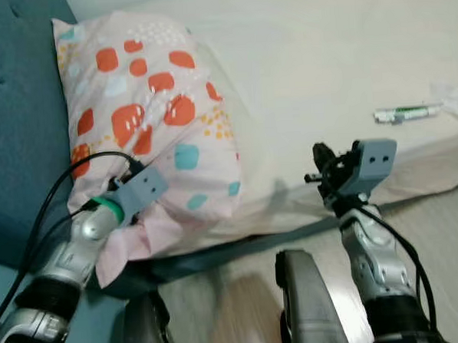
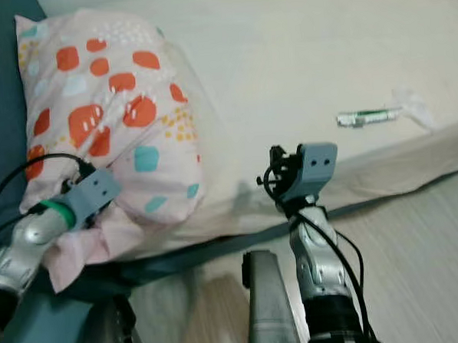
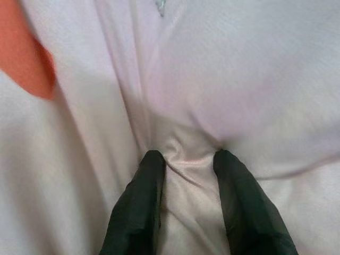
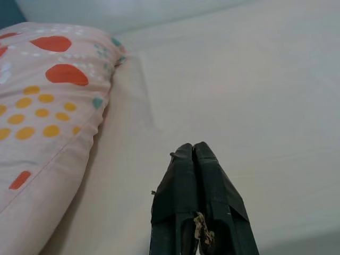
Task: Clean up the room
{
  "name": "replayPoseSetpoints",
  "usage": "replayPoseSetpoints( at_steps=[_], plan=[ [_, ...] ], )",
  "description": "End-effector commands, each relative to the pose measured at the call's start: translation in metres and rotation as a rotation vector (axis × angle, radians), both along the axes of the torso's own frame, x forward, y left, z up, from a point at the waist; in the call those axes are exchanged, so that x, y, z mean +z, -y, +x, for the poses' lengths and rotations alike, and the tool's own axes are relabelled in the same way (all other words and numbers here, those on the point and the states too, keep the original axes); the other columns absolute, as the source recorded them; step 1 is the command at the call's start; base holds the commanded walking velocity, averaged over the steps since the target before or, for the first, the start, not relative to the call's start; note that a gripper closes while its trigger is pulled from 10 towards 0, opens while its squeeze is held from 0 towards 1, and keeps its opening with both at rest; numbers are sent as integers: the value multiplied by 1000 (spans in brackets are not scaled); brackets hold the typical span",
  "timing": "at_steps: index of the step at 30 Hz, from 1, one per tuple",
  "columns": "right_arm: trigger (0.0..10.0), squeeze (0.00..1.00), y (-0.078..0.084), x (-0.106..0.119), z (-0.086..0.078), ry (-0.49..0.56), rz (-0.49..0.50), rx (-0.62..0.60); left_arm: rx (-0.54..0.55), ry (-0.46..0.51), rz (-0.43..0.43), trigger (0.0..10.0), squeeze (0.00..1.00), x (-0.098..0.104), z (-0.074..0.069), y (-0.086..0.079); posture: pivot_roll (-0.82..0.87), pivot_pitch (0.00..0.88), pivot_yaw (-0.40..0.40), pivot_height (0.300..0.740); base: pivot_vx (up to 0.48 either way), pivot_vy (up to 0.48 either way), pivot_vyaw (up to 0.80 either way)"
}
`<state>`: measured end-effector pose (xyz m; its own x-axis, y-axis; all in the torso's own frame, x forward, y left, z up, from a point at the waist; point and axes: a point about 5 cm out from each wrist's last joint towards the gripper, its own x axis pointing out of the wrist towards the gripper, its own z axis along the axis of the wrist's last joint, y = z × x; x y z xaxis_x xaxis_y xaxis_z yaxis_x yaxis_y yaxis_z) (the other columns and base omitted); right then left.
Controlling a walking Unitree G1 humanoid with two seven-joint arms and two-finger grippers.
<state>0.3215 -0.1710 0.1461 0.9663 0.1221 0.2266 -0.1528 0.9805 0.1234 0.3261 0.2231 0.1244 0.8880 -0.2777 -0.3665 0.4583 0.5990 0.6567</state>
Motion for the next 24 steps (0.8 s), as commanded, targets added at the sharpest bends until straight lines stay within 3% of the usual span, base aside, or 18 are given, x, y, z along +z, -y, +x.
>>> replayPoseSetpoints(
  at_steps=[1, 2, 8, 11, 12, 14, 15, 17, 21, 22, 24],
  plan=[
    [10000, 0, 0, -5, -2, -22, 0, 9, -11, -172, -85, 10000, 0, -13, -17, -14, -121, 135, 111, 531, 0, 0, 0],
    [10000, 0, -1, -5, -2, -22, -1, 13, -40, -215, -140, 10000, 0, -12, -23, -13, -123, 133, 109, 531, 0, 0, 0],
    [10000, 0, -3, -4, -1, -20, -4, 21, -64, -179, -135, 10000, 0, -4, -26, -14, -126, 129, 104, 531, 0, 0, 0],
    [10000, 0, 0, -4, -2, -23, -8, 20, -171, -145, -207, 10000, 0, 25, -33, -5, -118, 125, 97, 531, 0, 0, 0],
    [10000, 0, 0, -4, -2, -23, -8, 20, -171, -145, -207, 10000, 0, 25, -33, -5, -118, 125, 97, 531, 0, 0, 0],
    [10000, 0, 1, -6, -3, -29, -14, 20, -279, -93, -365, 10000, 0, 57, -36, 10, -118, 122, 97, 531, 0, 0, 0],
    [10000, 0, 1, -6, -3, -29, -14, 20, -279, -93, -365, 10000, 0, 57, -36, 10, -118, 122, 97, 531, 0, 0, 0],
    [10000, 0, 0, -4, -2, -26, -18, 25, -341, -42, -548, 10000, 0, 86, -33, 21, -121, 119, 98, 531, 0, 0, 0],
    [10000, 0, -1, -2, -2, -18, -26, 34, -430, -28, -620, 10000, 0, 101, -38, 28, -122, 121, 97, 531, 0, 0, 0],
    [10000, 0, -1, -2, -2, -18, -26, 34, -430, -28, -620, 10000, 0, 101, -38, 28, -122, 121, 97, 531, 0, 0, 0],
    [10000, 0, -12, 5, 0, 22, -98, 106, -355, 62, -595, 10000, 0, 102, -25, 34, -120, 127, 98, 531, 0, 0, 0]
  ],
)
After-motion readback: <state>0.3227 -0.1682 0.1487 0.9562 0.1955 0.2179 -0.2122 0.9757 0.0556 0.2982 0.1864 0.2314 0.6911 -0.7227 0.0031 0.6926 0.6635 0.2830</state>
